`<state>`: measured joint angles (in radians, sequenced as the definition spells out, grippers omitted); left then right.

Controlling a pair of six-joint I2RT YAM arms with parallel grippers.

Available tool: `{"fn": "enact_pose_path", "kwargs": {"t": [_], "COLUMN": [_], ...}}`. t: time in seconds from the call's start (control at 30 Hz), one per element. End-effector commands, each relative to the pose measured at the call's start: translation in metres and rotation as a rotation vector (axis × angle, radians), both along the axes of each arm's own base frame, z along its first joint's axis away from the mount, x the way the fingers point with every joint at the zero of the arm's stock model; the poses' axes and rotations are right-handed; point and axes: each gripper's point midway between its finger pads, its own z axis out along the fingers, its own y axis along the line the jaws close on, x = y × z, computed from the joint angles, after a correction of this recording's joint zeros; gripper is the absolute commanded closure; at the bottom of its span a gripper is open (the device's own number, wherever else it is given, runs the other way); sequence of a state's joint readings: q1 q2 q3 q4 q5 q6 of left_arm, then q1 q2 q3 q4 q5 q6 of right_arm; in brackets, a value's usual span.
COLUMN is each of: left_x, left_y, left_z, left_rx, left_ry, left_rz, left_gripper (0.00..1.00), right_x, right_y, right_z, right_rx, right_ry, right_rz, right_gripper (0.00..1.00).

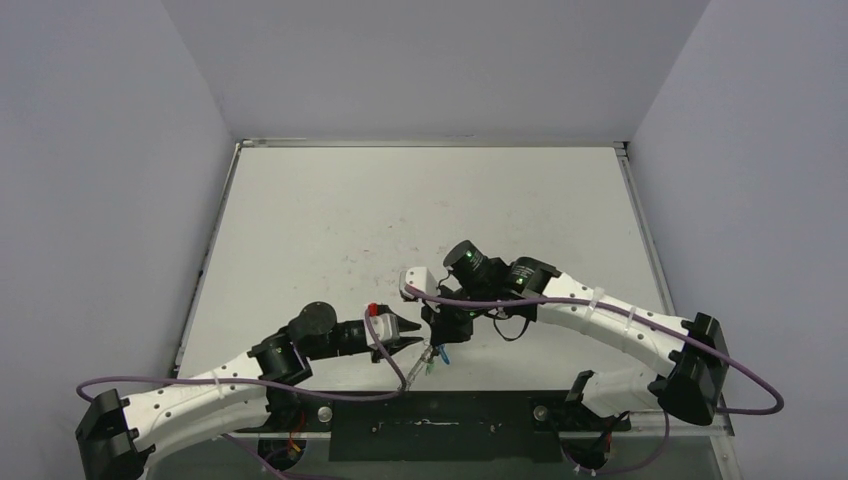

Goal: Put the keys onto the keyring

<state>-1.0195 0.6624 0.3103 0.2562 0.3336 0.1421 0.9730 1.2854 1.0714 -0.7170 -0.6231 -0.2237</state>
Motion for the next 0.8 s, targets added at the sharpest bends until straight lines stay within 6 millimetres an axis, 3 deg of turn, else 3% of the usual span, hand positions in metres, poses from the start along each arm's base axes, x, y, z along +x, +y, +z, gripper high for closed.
{"fn": "enact_pose_path", "kwargs": {"t": [0.0, 0.77], "left_x": [-0.002, -0.015], "left_y": [-0.005, -0.021], "left_z": [-0.002, -0.009], "left_rx": [0.073, 0.039], "left_ry": [-0.014, 0.014], "left_rz": [-0.042, -0.145], "left_gripper": [0.77, 0.71], "right_x": [0.001, -0.001], "right_y": [0.01, 0.018], "right_z": [0.008, 0.01], "right_rx": [-0.021, 0.008], "right_ry": [-0.003, -0.006], "right_rz": [-0.007, 0.007], "right_gripper": [1.0, 1.0]}}
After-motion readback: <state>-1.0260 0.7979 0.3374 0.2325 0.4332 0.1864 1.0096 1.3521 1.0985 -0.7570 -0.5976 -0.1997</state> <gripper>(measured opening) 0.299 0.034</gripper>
